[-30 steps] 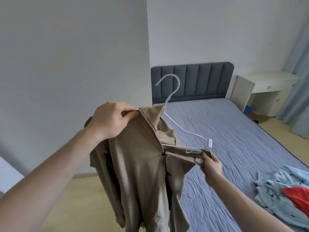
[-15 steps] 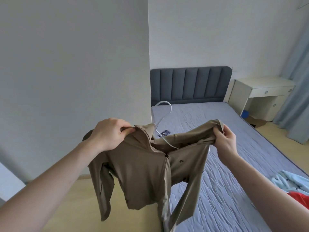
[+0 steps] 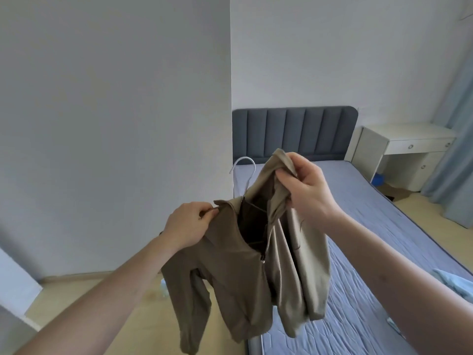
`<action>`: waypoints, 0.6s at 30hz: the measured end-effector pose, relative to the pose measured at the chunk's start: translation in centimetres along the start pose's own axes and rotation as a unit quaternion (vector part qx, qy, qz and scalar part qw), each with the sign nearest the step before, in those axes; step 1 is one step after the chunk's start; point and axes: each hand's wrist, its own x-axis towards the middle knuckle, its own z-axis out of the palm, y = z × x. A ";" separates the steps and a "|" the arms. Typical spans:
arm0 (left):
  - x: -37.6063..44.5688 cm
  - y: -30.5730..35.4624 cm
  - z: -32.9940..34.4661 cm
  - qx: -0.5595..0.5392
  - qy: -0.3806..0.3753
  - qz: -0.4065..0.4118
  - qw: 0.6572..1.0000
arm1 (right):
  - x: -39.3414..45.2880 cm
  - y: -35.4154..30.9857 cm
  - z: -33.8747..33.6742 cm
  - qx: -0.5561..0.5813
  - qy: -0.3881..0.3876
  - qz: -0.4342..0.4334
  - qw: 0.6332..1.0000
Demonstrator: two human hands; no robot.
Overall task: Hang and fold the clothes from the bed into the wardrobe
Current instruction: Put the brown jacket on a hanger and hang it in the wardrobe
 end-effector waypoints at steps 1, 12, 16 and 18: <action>0.0 0.1 0.1 -0.024 0.007 -0.007 1.000 | -0.5 -0.2 0.3 0.001 -0.035 -0.004 0.999; -0.7 1.4 0.3 -0.136 0.063 0.004 0.989 | -5.4 2.3 0.2 -0.019 -0.184 0.079 0.980; -1.0 2.1 0.5 -0.150 0.060 0.004 0.987 | -7.1 4.3 0.1 -0.113 -0.238 0.134 0.955; -1.3 2.4 0.5 -0.163 0.059 0.009 0.985 | -7.6 5.6 -0.4 -0.229 -0.289 0.140 0.919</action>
